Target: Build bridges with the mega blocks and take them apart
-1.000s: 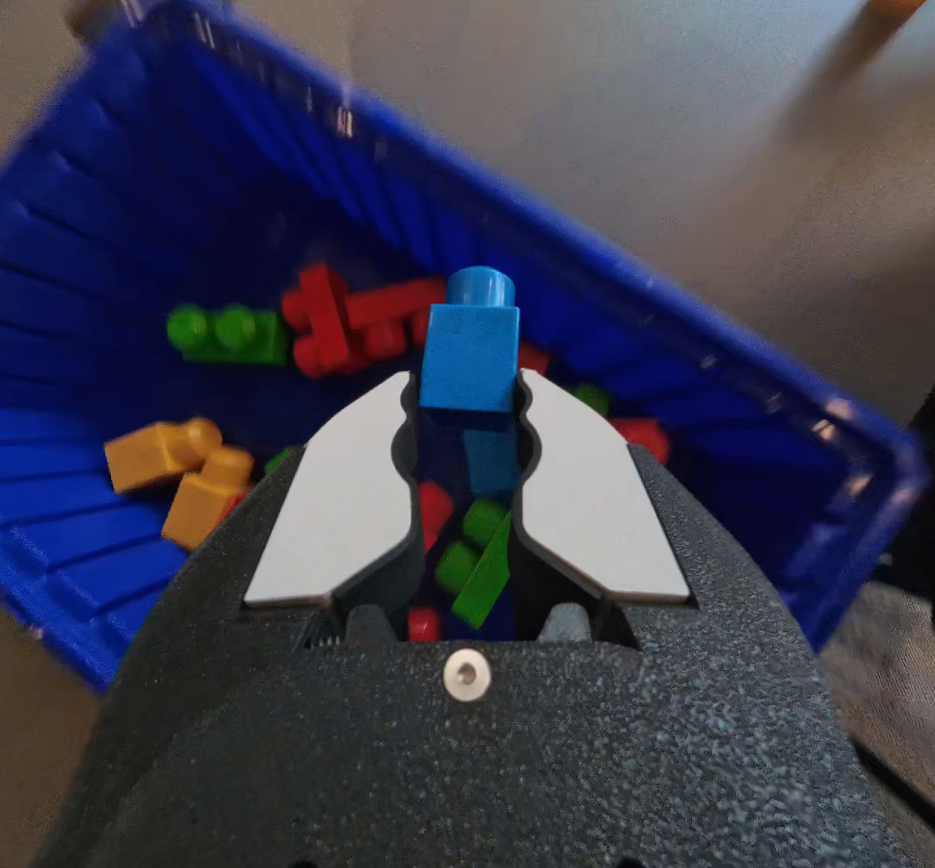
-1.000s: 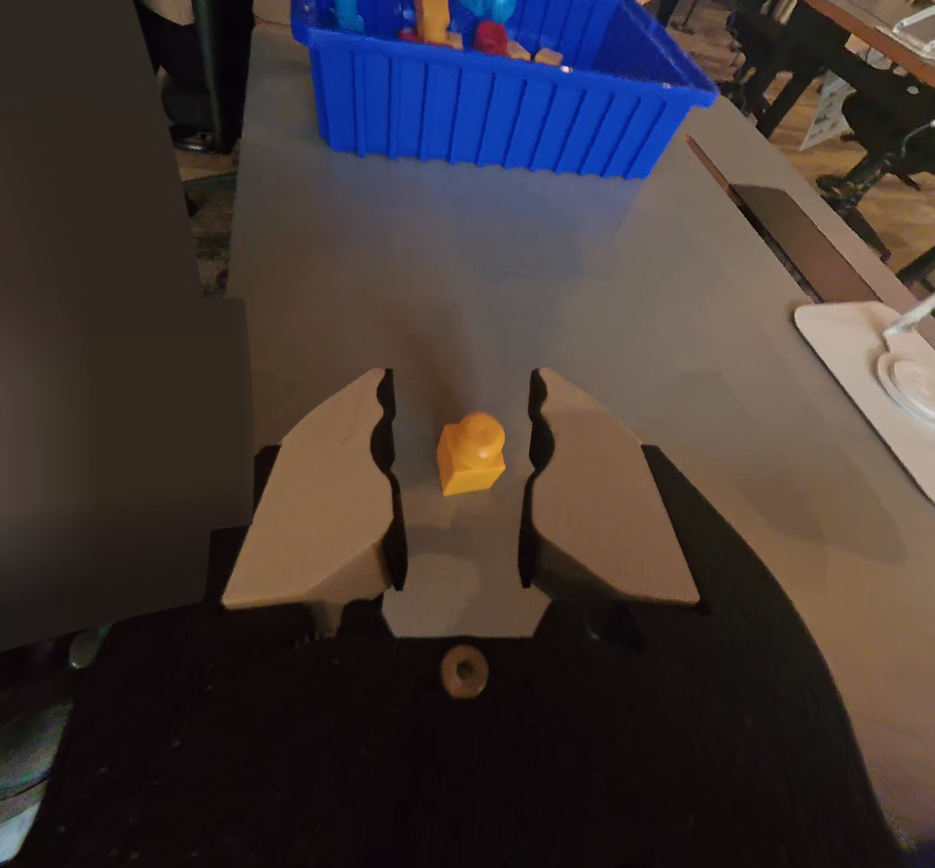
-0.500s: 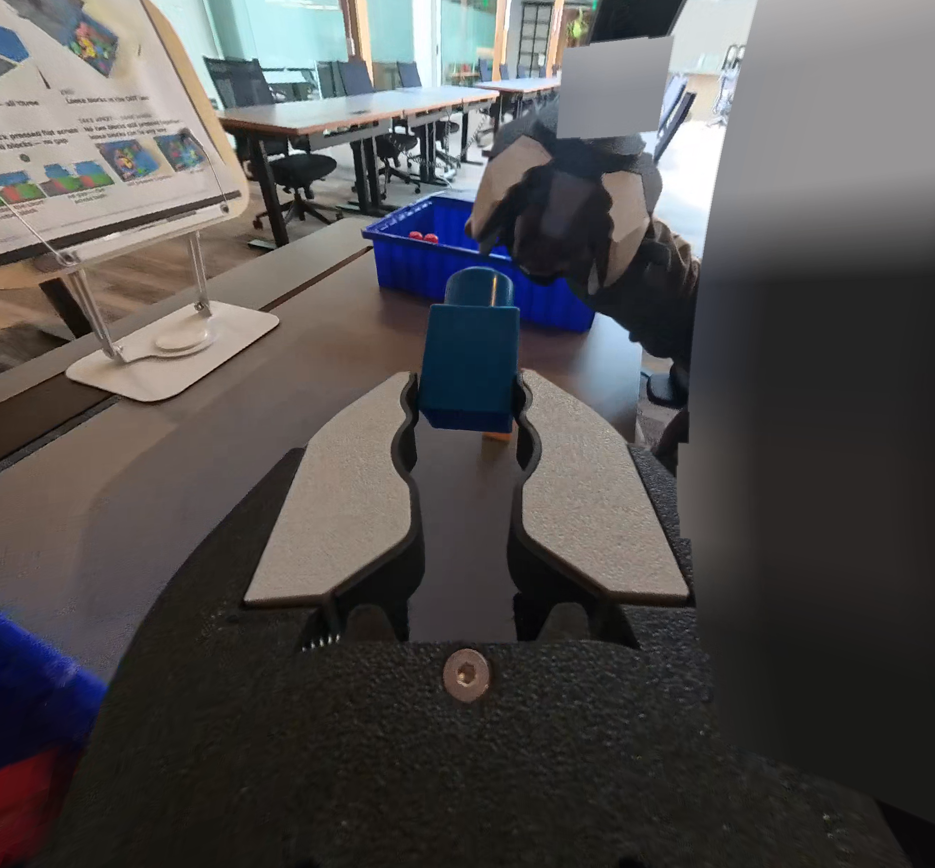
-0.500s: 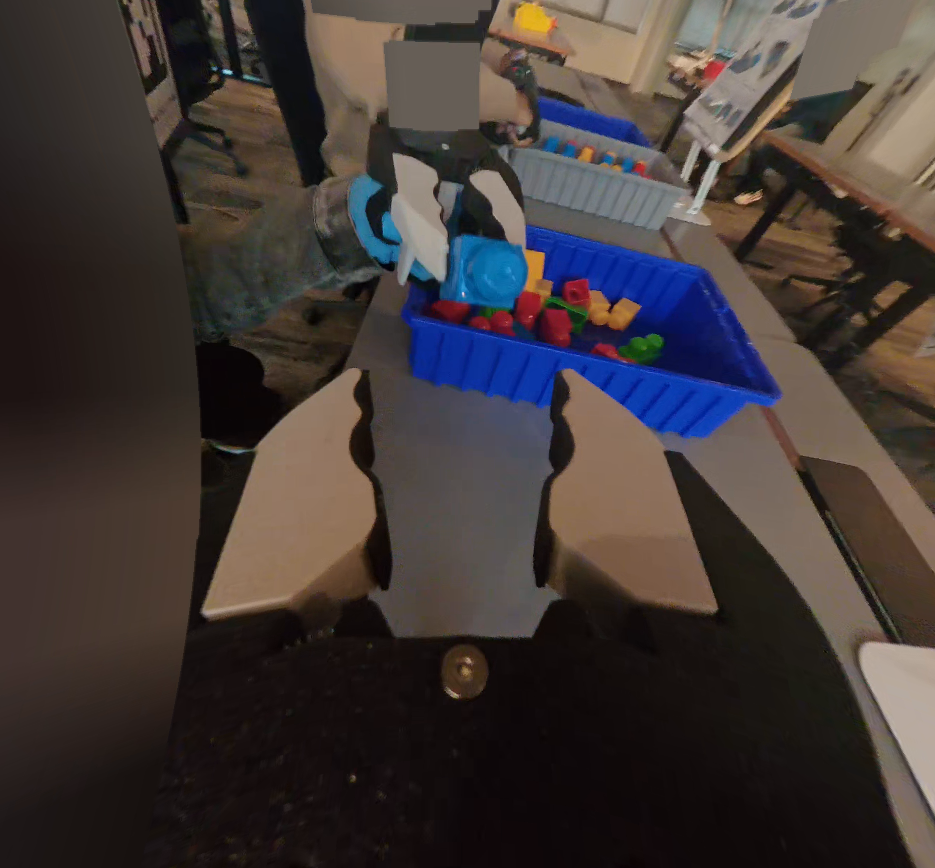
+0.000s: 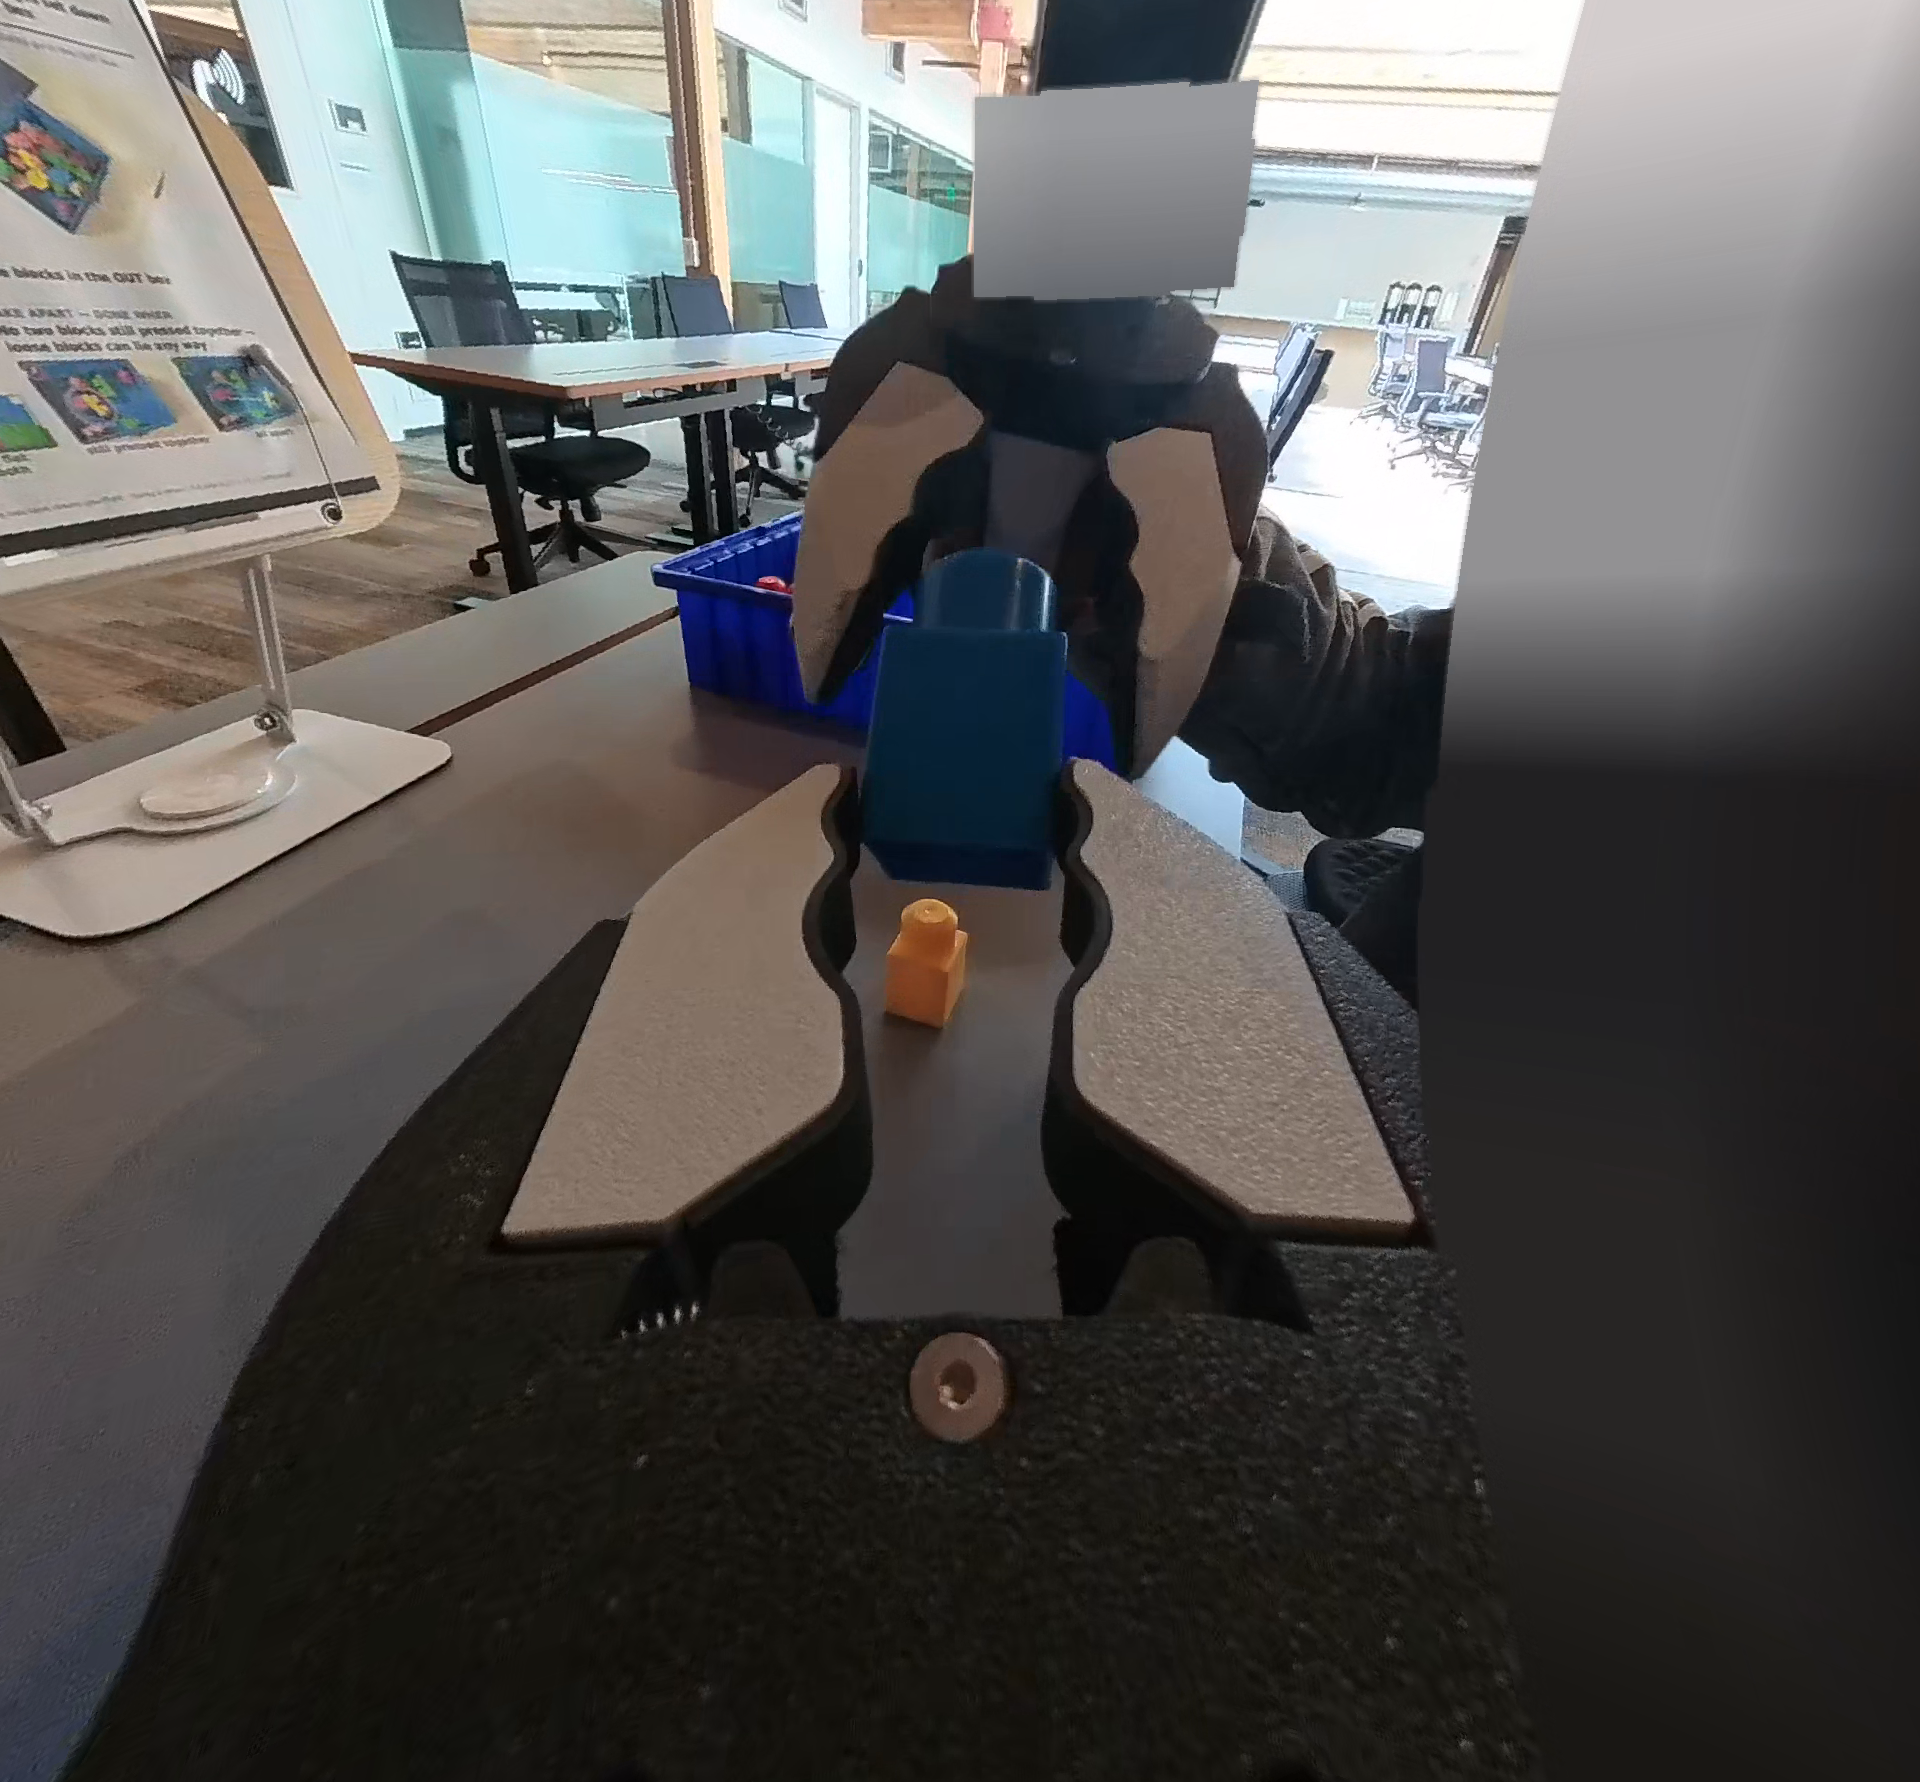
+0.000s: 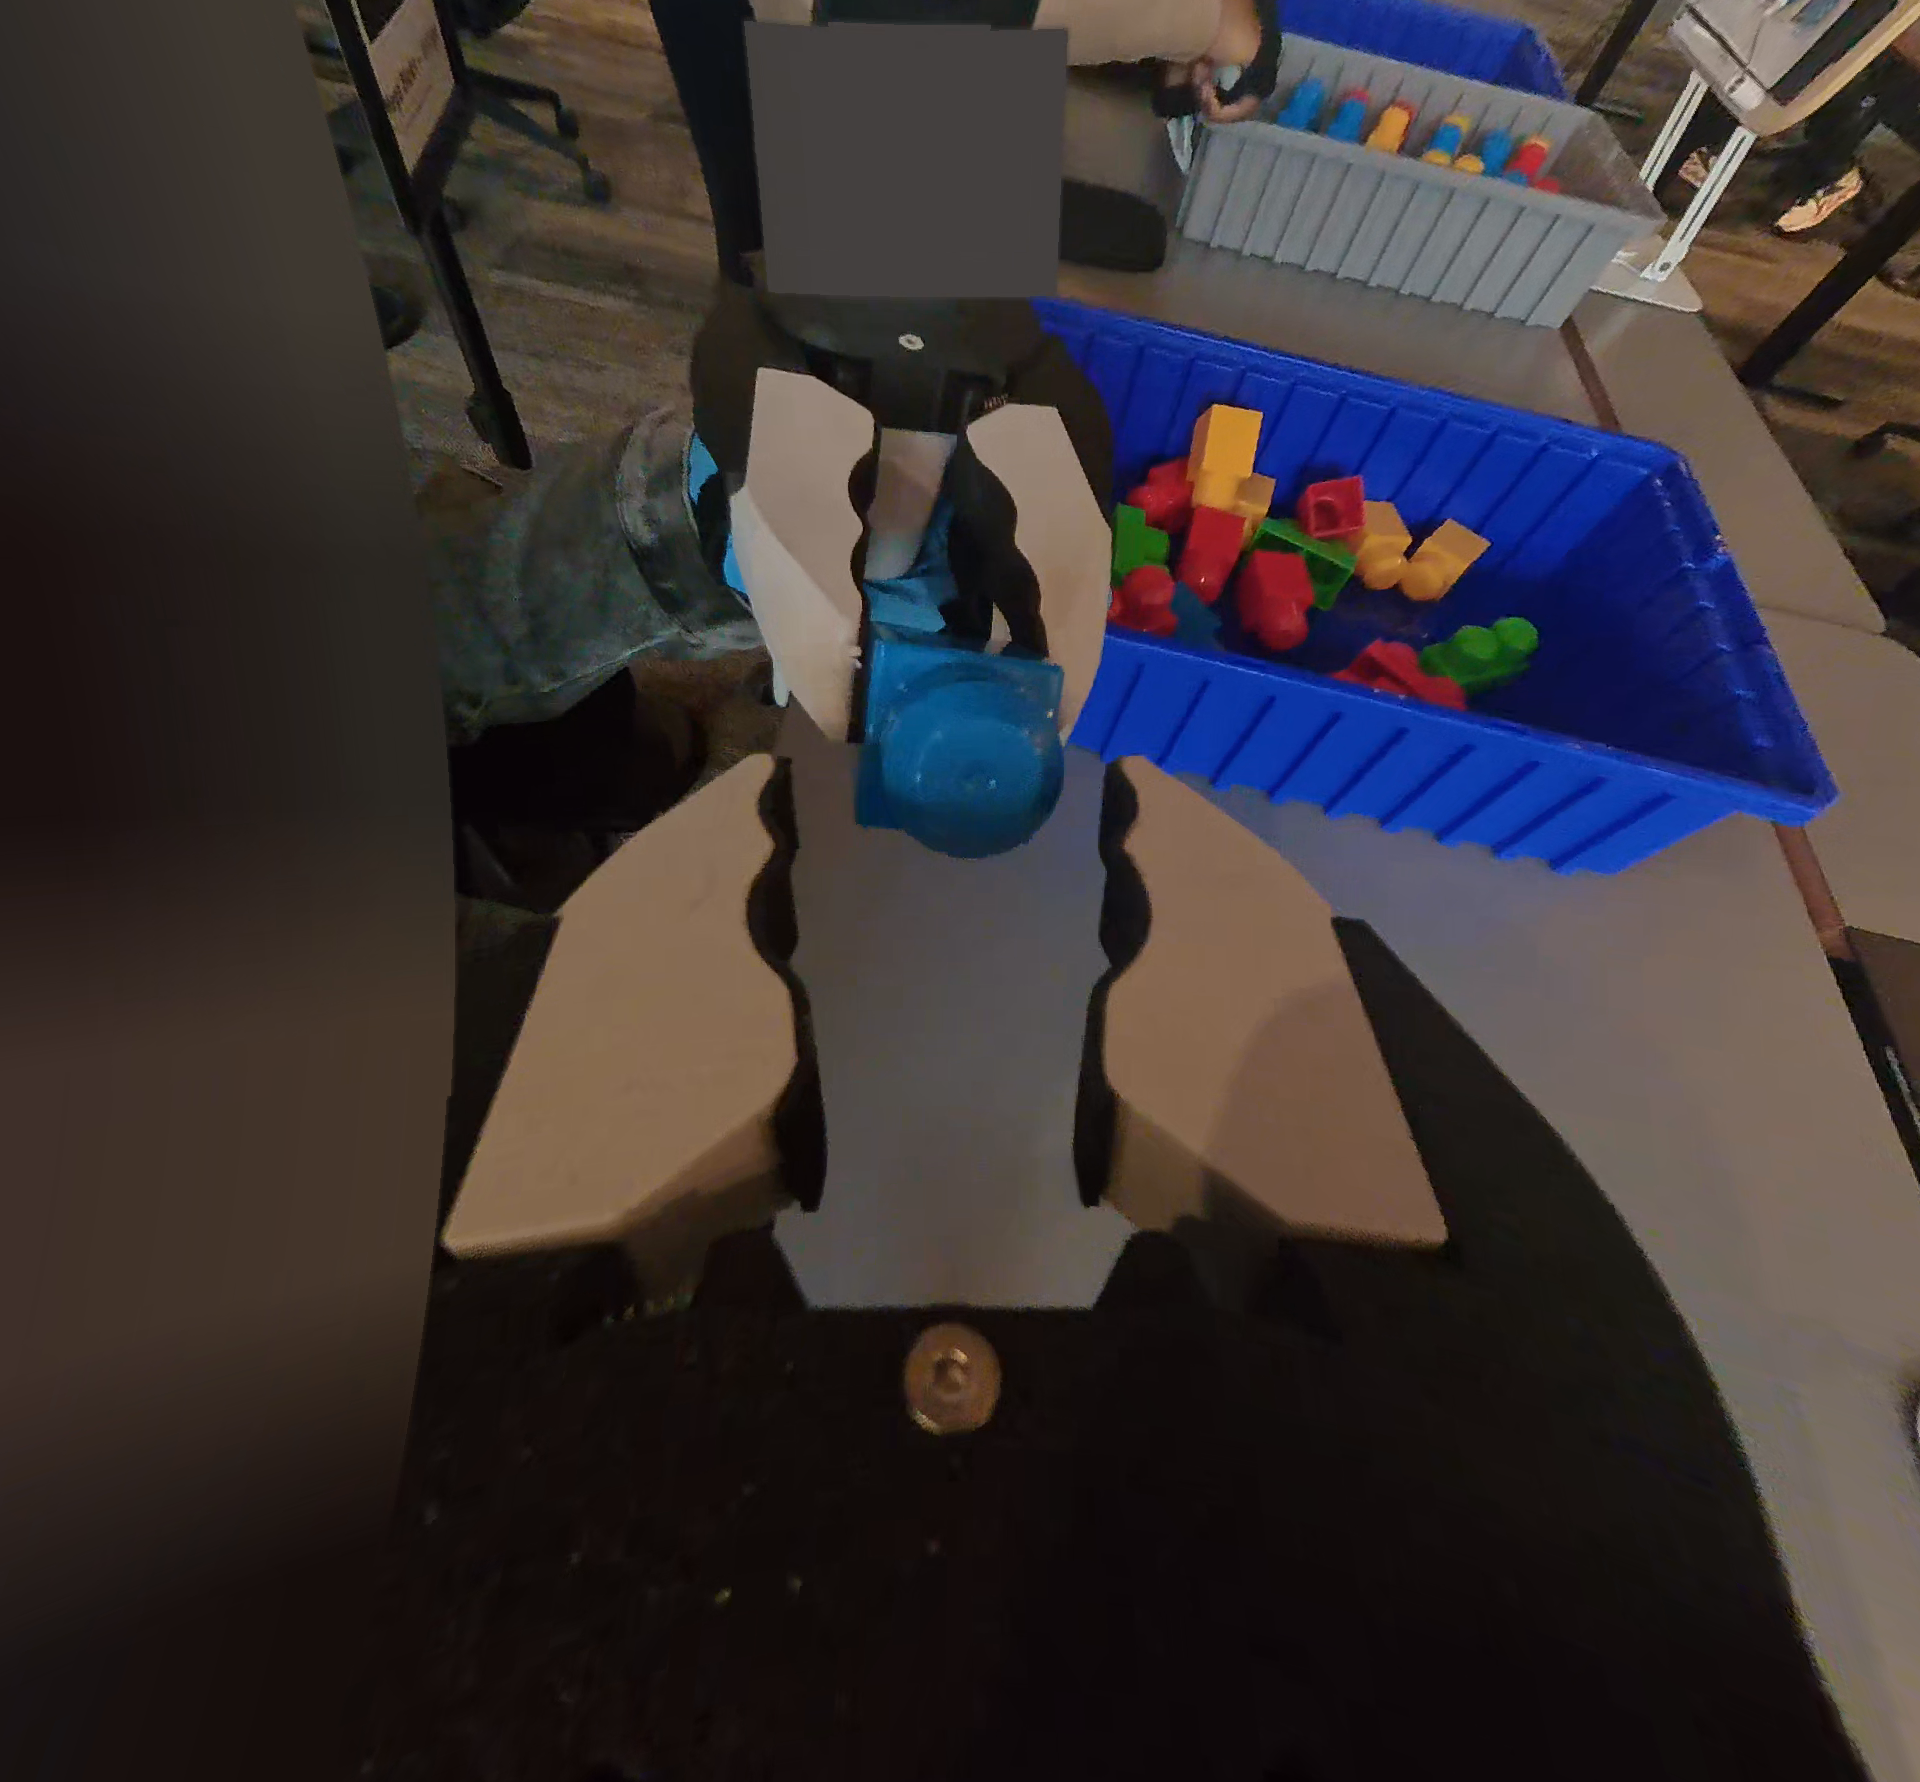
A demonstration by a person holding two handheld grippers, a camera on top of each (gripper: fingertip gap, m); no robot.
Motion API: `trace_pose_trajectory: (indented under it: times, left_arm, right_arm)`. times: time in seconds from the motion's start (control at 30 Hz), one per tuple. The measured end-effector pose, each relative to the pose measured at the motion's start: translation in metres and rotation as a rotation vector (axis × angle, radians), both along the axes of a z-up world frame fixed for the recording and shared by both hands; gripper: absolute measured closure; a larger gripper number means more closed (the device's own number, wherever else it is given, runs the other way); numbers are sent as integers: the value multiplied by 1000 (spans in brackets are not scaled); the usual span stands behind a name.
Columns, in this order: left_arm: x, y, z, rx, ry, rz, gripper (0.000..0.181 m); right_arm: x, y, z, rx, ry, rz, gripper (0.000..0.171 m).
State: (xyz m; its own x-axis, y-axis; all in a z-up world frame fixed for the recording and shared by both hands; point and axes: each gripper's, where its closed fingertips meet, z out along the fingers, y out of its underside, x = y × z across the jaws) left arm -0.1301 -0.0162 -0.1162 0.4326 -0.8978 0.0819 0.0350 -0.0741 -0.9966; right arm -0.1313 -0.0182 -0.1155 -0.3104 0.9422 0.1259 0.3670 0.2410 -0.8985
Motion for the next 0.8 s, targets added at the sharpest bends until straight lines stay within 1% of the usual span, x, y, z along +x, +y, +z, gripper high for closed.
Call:
trace_pose_trajectory:
  times: [0.03,0.17,0.27,0.3,0.37,0.4,0.5,0.63,0.73,0.8]
  left_arm:
    - [0,0,0,-1,0,-2,146]
    - [3,-1,-4,-5,19,-15,145]
    - [3,0,-12,-22,67,13,145]
    - [0,1,-16,-43,99,30,142]
    - [-13,5,-22,-70,158,114,120]
    - [-23,7,-24,-76,189,168,118]
    - [-55,7,-31,-87,299,305,122]
    - [-87,-1,-30,-76,373,432,126]
    - [-98,-8,-21,-43,362,471,128]
    - [-103,-11,-16,-26,351,491,129]
  right_arm:
    - [0,0,1,1,2,1,117]
    - [-1,-3,2,-3,6,13,129]
    - [0,0,-4,50,-23,3,138]
    - [2,3,-6,83,-43,-12,138]
    - [11,11,-15,150,-118,-43,138]
    - [17,18,-22,186,-167,-62,138]
    - [39,38,-58,266,-388,-100,138]
    - [67,52,-118,241,-659,-115,138]
    - [83,59,-155,221,-767,-116,138]
    - [89,61,-170,198,-799,-119,138]
